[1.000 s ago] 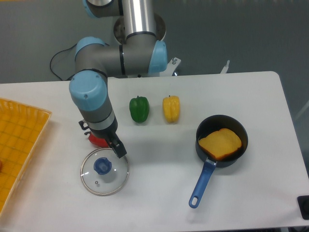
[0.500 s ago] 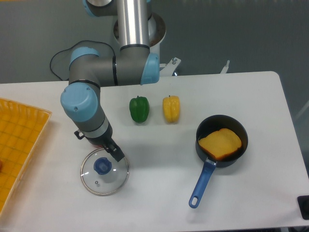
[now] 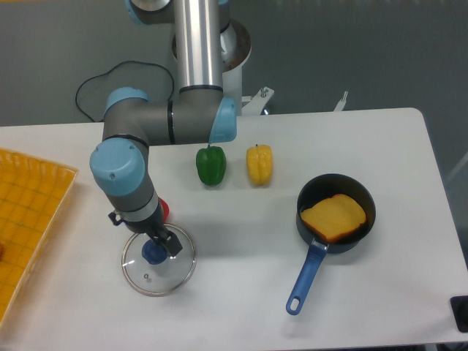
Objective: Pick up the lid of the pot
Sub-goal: 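Lower the gripper onto the blue knob and close on it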
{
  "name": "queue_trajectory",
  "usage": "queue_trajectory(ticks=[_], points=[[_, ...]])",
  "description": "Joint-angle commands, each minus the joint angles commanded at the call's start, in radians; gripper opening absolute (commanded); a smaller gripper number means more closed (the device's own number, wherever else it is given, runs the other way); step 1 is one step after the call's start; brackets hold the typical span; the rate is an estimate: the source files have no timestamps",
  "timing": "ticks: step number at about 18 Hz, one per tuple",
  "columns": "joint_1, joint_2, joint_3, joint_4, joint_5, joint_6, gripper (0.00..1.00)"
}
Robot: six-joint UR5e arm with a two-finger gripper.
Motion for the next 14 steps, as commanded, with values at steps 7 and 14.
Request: queue_trajectory(ticks=[7,14], points=[[-0.002,-0.026,0.0,0.006,-0.006,-0.081,1.0],[-0.002,-0.046,0.003,0.011,-0.015,-0.103,1.0]])
